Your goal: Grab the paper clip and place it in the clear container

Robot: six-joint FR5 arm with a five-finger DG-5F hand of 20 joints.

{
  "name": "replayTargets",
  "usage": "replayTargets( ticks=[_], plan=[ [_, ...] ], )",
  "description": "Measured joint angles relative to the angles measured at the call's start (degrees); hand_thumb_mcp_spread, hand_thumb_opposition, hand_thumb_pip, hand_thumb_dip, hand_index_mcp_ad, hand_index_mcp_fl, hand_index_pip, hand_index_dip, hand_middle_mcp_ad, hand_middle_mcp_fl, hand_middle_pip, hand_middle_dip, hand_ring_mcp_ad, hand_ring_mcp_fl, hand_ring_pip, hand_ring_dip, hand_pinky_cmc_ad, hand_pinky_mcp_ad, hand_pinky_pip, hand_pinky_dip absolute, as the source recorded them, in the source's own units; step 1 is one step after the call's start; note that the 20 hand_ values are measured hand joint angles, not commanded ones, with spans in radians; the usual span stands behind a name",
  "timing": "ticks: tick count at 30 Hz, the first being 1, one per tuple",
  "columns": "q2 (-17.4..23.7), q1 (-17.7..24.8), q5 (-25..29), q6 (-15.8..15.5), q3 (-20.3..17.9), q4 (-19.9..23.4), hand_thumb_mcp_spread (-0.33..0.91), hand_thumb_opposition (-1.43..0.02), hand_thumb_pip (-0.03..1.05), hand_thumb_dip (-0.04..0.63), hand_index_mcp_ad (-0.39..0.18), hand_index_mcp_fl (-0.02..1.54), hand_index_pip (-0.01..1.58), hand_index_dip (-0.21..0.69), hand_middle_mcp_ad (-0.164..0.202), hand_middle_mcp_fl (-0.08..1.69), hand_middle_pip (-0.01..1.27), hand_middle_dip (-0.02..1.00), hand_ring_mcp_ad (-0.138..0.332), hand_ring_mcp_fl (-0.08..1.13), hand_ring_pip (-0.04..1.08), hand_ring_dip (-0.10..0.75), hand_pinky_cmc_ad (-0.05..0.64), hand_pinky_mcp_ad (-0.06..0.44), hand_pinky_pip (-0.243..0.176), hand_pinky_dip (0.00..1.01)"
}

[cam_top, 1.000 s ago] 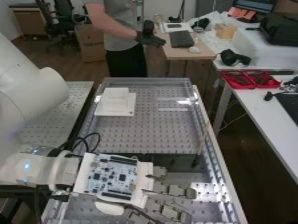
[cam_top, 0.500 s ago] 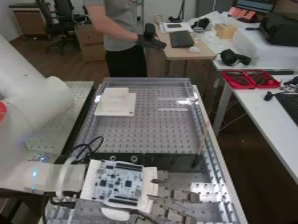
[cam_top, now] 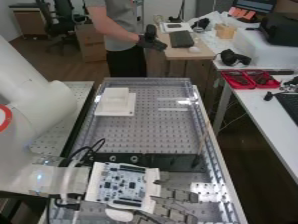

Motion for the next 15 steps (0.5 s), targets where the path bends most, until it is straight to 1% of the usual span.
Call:
replayTargets(
  ticks=[2,4,15],
  plan=[
    [-0.1,0.0,-0.1,0.1,0.2,-0.1,0.52,-0.91,0.59,0.251,-0.206,0.41,1.52,0.147,0.019,0.06,0.14,0.18,0.145,0.0,0.09,0.119,0.328,0.295,-0.042,0.19],
    [-0.3,0.1,-0.2,0.1,0.4,-0.3,0.53,-0.91,0.59,0.251,-0.211,0.36,1.49,0.147,0.016,0.06,0.14,0.18,0.145,0.0,0.09,0.119,0.328,0.295,-0.042,0.19],
    [-0.8,-0.1,-0.5,-0.1,1.0,-0.8,0.51,-0.9,0.6,0.253,-0.211,0.33,1.44,0.141,0.016,0.06,0.14,0.19,0.145,0.0,0.09,0.119,0.328,0.295,-0.042,0.19]
  ],
)
